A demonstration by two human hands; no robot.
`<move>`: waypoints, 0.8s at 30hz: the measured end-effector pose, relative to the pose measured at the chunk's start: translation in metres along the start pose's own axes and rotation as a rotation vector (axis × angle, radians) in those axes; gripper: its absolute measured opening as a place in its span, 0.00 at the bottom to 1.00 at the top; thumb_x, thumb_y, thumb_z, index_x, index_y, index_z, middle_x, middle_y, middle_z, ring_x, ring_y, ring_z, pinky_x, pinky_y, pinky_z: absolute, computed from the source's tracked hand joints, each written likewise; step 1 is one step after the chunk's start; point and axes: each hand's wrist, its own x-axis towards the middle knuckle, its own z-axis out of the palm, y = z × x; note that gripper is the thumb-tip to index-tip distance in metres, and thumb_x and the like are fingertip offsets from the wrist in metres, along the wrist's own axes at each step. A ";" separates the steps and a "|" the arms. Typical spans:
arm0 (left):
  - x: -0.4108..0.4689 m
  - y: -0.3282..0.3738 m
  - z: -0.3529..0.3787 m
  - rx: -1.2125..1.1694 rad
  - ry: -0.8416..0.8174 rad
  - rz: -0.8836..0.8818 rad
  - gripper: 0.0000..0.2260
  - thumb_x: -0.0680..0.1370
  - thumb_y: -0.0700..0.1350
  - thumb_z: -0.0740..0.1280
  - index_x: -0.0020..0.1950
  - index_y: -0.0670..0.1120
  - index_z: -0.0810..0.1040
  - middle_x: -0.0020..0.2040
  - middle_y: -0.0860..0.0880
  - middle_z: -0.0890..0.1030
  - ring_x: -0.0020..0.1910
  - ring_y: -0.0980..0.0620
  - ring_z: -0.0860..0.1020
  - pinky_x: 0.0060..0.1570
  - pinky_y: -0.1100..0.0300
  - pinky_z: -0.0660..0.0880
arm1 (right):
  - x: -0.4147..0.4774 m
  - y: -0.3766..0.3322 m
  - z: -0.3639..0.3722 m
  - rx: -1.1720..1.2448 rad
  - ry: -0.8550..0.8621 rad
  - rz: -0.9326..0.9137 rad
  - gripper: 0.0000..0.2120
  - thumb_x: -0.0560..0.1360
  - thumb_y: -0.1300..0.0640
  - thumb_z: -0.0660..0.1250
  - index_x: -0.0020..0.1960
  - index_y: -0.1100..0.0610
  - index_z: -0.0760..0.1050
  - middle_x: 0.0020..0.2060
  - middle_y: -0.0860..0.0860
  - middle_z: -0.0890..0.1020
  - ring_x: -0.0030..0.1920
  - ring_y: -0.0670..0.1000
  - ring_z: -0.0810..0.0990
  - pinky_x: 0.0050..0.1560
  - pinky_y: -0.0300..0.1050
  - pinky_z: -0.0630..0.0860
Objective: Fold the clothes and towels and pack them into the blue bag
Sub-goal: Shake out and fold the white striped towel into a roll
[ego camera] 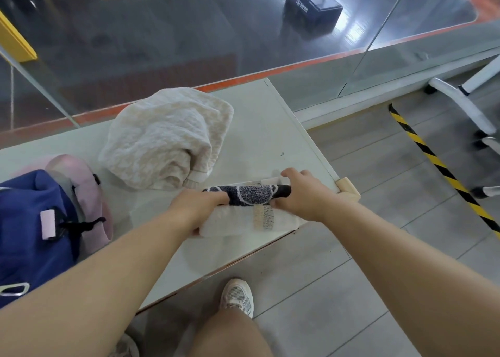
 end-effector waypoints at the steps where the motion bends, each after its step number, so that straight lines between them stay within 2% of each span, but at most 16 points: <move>1: 0.000 0.001 0.001 -0.028 -0.025 -0.033 0.09 0.67 0.46 0.72 0.43 0.43 0.79 0.39 0.45 0.79 0.34 0.47 0.78 0.36 0.55 0.77 | 0.000 -0.001 0.002 -0.005 0.001 -0.011 0.36 0.71 0.42 0.69 0.73 0.51 0.58 0.65 0.56 0.67 0.62 0.60 0.69 0.60 0.54 0.71; 4: -0.001 0.000 0.002 -0.084 -0.109 -0.088 0.07 0.67 0.44 0.72 0.42 0.45 0.78 0.37 0.46 0.79 0.34 0.47 0.77 0.37 0.57 0.76 | -0.004 -0.002 0.003 -0.031 0.019 -0.060 0.34 0.72 0.44 0.68 0.73 0.50 0.57 0.65 0.55 0.66 0.65 0.59 0.65 0.61 0.54 0.68; 7: -0.007 -0.001 0.002 -0.034 -0.129 -0.005 0.10 0.64 0.43 0.74 0.43 0.45 0.77 0.34 0.48 0.77 0.30 0.50 0.73 0.32 0.62 0.69 | -0.011 0.000 -0.003 -0.081 0.031 -0.110 0.38 0.71 0.46 0.69 0.74 0.48 0.53 0.70 0.52 0.61 0.68 0.57 0.58 0.63 0.56 0.67; 9: -0.016 -0.003 -0.002 0.081 -0.129 0.133 0.14 0.63 0.41 0.75 0.46 0.44 0.76 0.36 0.47 0.77 0.30 0.51 0.74 0.29 0.62 0.69 | -0.019 0.000 -0.008 -0.149 0.024 -0.179 0.43 0.69 0.47 0.70 0.75 0.47 0.48 0.73 0.49 0.57 0.71 0.56 0.55 0.66 0.58 0.65; 12: -0.031 -0.009 -0.010 0.315 -0.124 0.406 0.15 0.61 0.40 0.74 0.45 0.45 0.75 0.37 0.42 0.80 0.31 0.50 0.76 0.31 0.57 0.74 | -0.038 -0.003 -0.005 -0.301 0.014 -0.328 0.51 0.66 0.45 0.72 0.76 0.47 0.41 0.75 0.48 0.50 0.74 0.55 0.49 0.70 0.61 0.58; 14: -0.042 -0.014 -0.013 0.447 -0.106 0.573 0.14 0.61 0.41 0.73 0.43 0.49 0.74 0.36 0.46 0.80 0.30 0.52 0.76 0.29 0.57 0.75 | -0.050 -0.002 0.004 -0.402 0.023 -0.408 0.53 0.66 0.45 0.72 0.76 0.46 0.38 0.76 0.47 0.47 0.76 0.54 0.45 0.72 0.63 0.52; 16: -0.051 -0.017 -0.016 0.587 -0.070 0.756 0.13 0.63 0.42 0.73 0.43 0.51 0.75 0.37 0.51 0.79 0.34 0.54 0.76 0.32 0.59 0.73 | -0.060 0.000 0.013 -0.462 0.031 -0.444 0.51 0.66 0.44 0.72 0.76 0.48 0.40 0.76 0.47 0.46 0.76 0.54 0.41 0.73 0.64 0.48; 18: -0.059 -0.023 -0.020 0.681 -0.055 0.914 0.12 0.65 0.42 0.73 0.46 0.49 0.77 0.40 0.53 0.80 0.39 0.55 0.75 0.36 0.63 0.70 | -0.070 0.003 0.019 -0.479 0.044 -0.471 0.47 0.66 0.43 0.72 0.74 0.49 0.48 0.76 0.47 0.49 0.76 0.53 0.39 0.74 0.63 0.44; 20: -0.067 -0.032 -0.027 0.731 -0.044 0.999 0.15 0.65 0.41 0.73 0.51 0.47 0.79 0.47 0.52 0.81 0.46 0.54 0.75 0.42 0.70 0.68 | -0.080 0.003 0.023 -0.476 0.057 -0.499 0.42 0.66 0.42 0.71 0.72 0.51 0.53 0.75 0.46 0.56 0.77 0.52 0.40 0.74 0.60 0.42; 21: -0.071 -0.038 -0.030 0.748 -0.030 1.023 0.16 0.65 0.40 0.74 0.52 0.47 0.79 0.49 0.52 0.80 0.49 0.54 0.74 0.44 0.74 0.65 | -0.086 0.001 0.025 -0.464 0.068 -0.515 0.39 0.67 0.43 0.70 0.70 0.52 0.55 0.73 0.47 0.61 0.77 0.51 0.44 0.75 0.58 0.43; 23: -0.081 -0.050 -0.039 0.770 -0.020 1.041 0.17 0.66 0.42 0.75 0.54 0.48 0.79 0.53 0.53 0.80 0.52 0.54 0.74 0.47 0.77 0.63 | -0.099 -0.003 0.027 -0.416 0.114 -0.543 0.33 0.67 0.46 0.70 0.67 0.52 0.60 0.66 0.47 0.71 0.73 0.50 0.60 0.74 0.51 0.52; 24: -0.087 -0.055 -0.043 0.767 -0.018 1.039 0.18 0.67 0.44 0.75 0.55 0.49 0.78 0.54 0.54 0.79 0.54 0.56 0.73 0.48 0.78 0.63 | -0.105 -0.007 0.027 -0.396 0.134 -0.552 0.31 0.67 0.48 0.70 0.65 0.52 0.62 0.62 0.46 0.74 0.67 0.50 0.68 0.70 0.44 0.58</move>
